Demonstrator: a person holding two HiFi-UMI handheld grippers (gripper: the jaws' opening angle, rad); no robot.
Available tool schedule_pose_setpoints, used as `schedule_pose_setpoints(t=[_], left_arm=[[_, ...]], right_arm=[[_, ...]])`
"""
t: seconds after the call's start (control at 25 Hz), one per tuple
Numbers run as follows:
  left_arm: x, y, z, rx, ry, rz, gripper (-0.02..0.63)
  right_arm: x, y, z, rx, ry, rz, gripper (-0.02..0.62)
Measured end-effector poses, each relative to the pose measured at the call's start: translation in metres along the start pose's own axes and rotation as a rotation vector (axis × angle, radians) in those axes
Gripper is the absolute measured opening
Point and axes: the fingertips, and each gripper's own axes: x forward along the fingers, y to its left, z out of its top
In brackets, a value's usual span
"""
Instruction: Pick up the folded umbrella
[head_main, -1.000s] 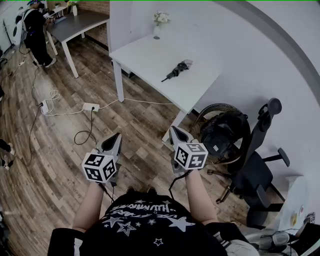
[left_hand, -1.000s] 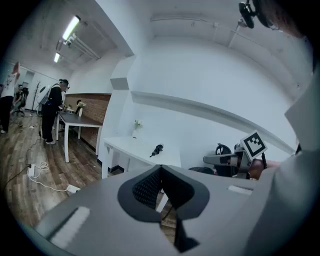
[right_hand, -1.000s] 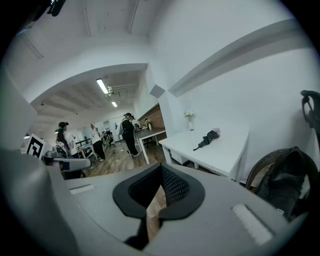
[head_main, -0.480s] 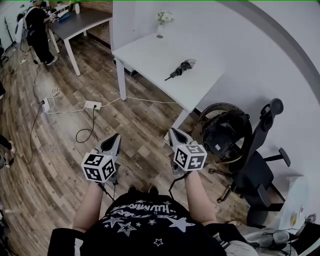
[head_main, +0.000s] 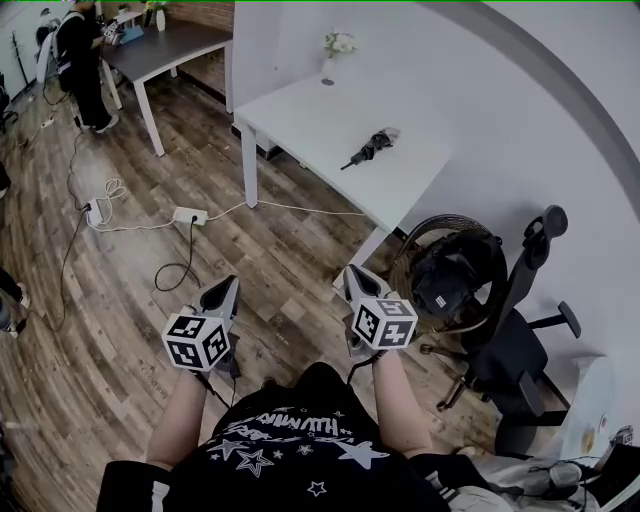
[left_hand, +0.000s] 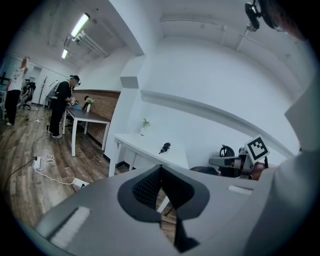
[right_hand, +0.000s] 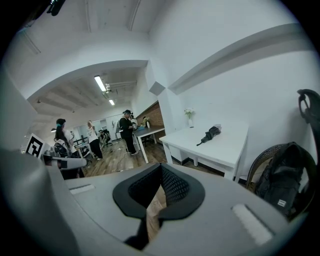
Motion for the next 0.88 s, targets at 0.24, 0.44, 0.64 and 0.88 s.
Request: schedule_pose_setpoints(t=[0.24,0.44,0.64,0.88], left_arm=[[-0.002,0.014,-0.011,-0.026,0.017,0.004,0.003],[0.019,0.027,-0.006,-0.041,0.02,0.022,0.003],[0.052,0.046,0.008,-0.036,0.025,0.054,0.003],[0.112,0.057,0.03,-0.02,0.041,0.063,0.003]], right_arm=[[0.009,-0.001,-0.003,0.033,0.001,-0.024,0.017],[0.037,-0.011,-0.003,0.041,0.024,-0.01,0.017],[0.08,-0.024,0.006,0.063,0.035,0.022,0.017],[0.132,-0.064,0.033,0.091,0.026,0.02,0.017]])
